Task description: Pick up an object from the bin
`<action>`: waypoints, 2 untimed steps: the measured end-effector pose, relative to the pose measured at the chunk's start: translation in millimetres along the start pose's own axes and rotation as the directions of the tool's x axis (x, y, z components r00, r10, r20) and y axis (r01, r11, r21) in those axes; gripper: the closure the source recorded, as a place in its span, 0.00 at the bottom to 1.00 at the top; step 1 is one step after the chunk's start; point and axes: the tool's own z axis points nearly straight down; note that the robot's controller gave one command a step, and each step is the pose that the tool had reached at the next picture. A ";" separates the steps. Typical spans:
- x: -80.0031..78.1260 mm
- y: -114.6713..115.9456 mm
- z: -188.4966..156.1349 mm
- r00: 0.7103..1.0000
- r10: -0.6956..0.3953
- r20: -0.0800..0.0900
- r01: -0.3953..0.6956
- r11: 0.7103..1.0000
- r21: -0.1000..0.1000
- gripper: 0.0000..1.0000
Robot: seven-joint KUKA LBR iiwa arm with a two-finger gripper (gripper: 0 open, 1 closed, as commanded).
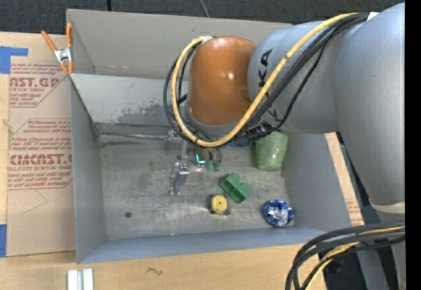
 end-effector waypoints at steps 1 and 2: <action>8.3 -70.8 49.5 0.986 -0.170 0.003 0.170 0.986 0.003 0.00; 10.7 -147.4 80.8 0.963 -0.268 0.009 0.268 0.963 0.000 0.00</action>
Offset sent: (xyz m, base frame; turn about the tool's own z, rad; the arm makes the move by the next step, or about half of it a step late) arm -0.0075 -0.0685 -0.0473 -0.1731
